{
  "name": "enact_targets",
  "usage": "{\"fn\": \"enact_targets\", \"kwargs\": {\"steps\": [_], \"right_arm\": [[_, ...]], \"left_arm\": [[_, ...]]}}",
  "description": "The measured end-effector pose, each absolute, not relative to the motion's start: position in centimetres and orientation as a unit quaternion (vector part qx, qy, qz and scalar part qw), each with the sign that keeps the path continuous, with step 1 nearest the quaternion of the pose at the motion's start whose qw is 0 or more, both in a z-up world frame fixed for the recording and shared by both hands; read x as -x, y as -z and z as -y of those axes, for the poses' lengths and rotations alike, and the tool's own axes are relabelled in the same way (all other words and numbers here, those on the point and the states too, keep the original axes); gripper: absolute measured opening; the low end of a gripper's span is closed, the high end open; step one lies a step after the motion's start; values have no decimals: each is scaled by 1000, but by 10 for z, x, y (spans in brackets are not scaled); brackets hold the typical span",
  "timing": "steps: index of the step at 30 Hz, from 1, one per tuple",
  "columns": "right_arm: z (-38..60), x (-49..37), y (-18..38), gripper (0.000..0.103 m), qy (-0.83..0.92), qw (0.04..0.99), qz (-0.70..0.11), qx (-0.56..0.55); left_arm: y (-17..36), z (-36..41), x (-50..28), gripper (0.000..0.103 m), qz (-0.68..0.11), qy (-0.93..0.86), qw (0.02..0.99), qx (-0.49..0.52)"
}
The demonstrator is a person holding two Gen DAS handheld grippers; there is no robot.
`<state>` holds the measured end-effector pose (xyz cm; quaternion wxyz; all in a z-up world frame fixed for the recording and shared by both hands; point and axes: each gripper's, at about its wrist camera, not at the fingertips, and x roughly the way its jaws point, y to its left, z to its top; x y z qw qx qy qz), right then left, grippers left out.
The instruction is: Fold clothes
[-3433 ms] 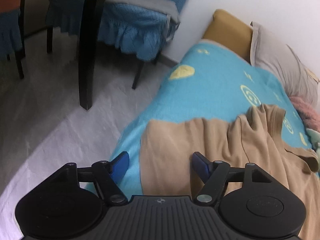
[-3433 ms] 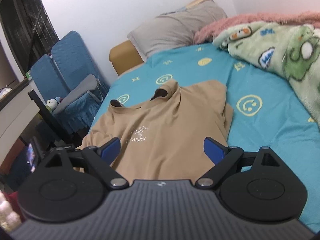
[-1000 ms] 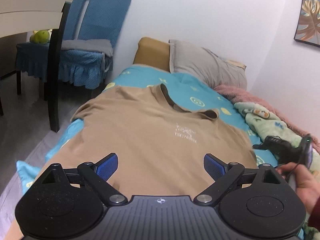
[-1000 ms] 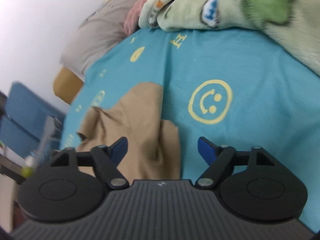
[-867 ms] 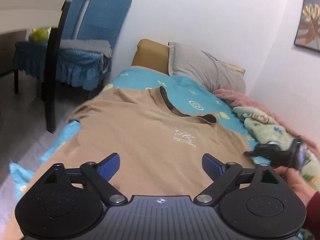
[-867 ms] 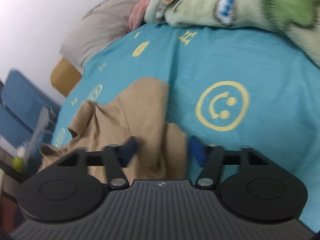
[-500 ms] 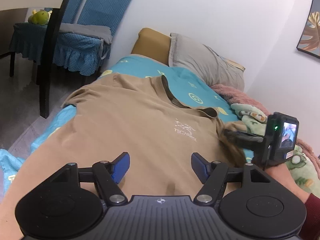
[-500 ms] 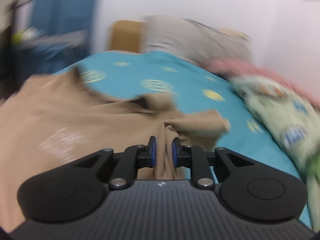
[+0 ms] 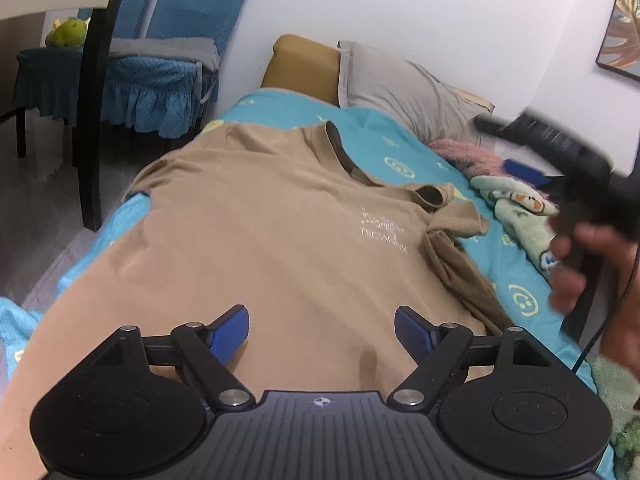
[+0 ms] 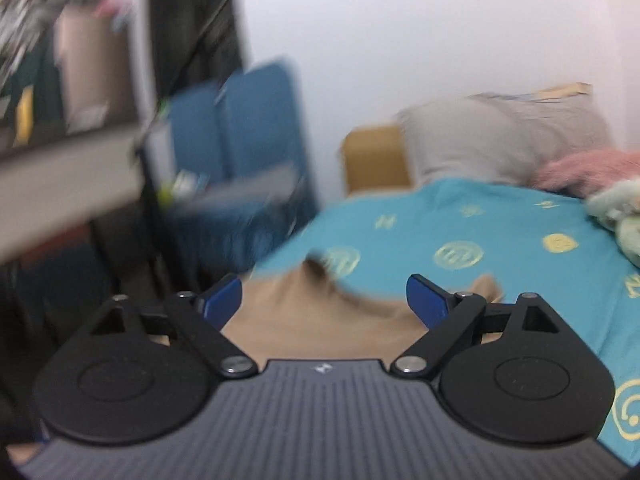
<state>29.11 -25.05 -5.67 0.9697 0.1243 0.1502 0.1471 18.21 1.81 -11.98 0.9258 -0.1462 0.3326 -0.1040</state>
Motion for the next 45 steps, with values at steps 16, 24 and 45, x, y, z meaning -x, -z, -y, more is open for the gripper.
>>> {"fn": "enact_targets", "kwargs": {"steps": [16,24,45], "right_arm": [[312,-331,135,65,-114,929,-272,-224],[286,-341,133,64,-168,915,-256,-262],[348,-333,116,85,-132,927,-195,-293]], "left_arm": [[134,-6,-181,82,-350,113,923,115],[139,0,-181,82,-351,117,924,95],[138,-4,-180,83,-352,121,924,86]]}}
